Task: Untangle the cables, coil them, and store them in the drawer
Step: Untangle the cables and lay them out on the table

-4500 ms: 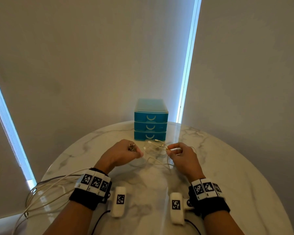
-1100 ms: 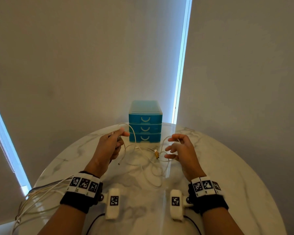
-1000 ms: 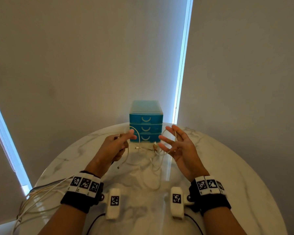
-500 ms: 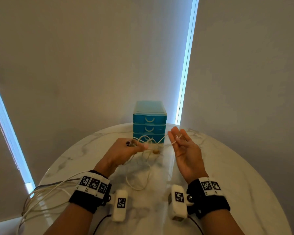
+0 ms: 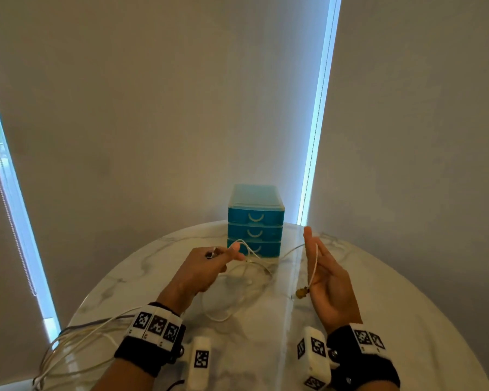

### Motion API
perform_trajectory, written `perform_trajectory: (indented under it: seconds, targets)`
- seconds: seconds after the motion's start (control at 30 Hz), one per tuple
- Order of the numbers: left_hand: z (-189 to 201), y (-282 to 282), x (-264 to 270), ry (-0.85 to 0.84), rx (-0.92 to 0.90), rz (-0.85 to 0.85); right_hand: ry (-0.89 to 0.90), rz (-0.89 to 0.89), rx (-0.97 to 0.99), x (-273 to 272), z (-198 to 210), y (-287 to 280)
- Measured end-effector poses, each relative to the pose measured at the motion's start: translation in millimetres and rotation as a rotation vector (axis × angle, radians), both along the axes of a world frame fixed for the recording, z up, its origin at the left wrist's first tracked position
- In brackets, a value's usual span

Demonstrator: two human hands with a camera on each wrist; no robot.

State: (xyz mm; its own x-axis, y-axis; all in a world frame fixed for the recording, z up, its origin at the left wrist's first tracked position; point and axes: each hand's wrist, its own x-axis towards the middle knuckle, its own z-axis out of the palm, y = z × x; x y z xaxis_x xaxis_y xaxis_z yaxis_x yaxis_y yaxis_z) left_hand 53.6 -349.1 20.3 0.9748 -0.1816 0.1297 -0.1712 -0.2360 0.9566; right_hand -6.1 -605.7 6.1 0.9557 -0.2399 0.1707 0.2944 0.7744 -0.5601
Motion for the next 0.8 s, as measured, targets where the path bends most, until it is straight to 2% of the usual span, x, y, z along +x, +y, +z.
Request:
perform_trajectory:
  seconds: [0.07,0.2,0.3,0.4,0.47,0.57,0.63,0.7,0.8]
  targets:
    - [-1.3,-0.3,2.2,0.006,0.057,-0.067,0.074,-0.049,-0.115,1.8,-0.1,4.9]
    - [2.0,-4.2,0.8,0.072,0.158,-0.114,0.188,-0.034,-0.181,-1.1,3.0,8.0]
    - [7.1,-9.0,2.5,0.083,0.390,-0.145,0.293,-0.104,-0.430,-2.4,-0.2,4.6]
    - [19.3,-8.7,8.3,0.032,0.528,-0.109,0.353,-0.153,-0.448,-4.7,5.0,2.4]
    - [34.3,-3.4,12.1,-0.041,0.481,-0.007,0.361,-0.190,-0.366,-3.6,7.9,-3.4]
    - [58.5,10.3,16.3,-0.118,0.193,0.142,0.346,-0.230,-0.251,5.3,3.4,-15.4]
    - [73.1,17.9,14.6,-0.158,0.049,0.153,0.401,-0.306,-0.290,7.0,3.9,-14.2]
    - [83.8,22.0,10.1,-0.214,0.022,0.127,0.403,-0.444,-0.386,6.1,10.7,-7.2]
    - [95.6,23.9,1.9,-0.245,-0.013,0.059,0.314,-0.665,-0.496,-4.4,31.7,10.2]
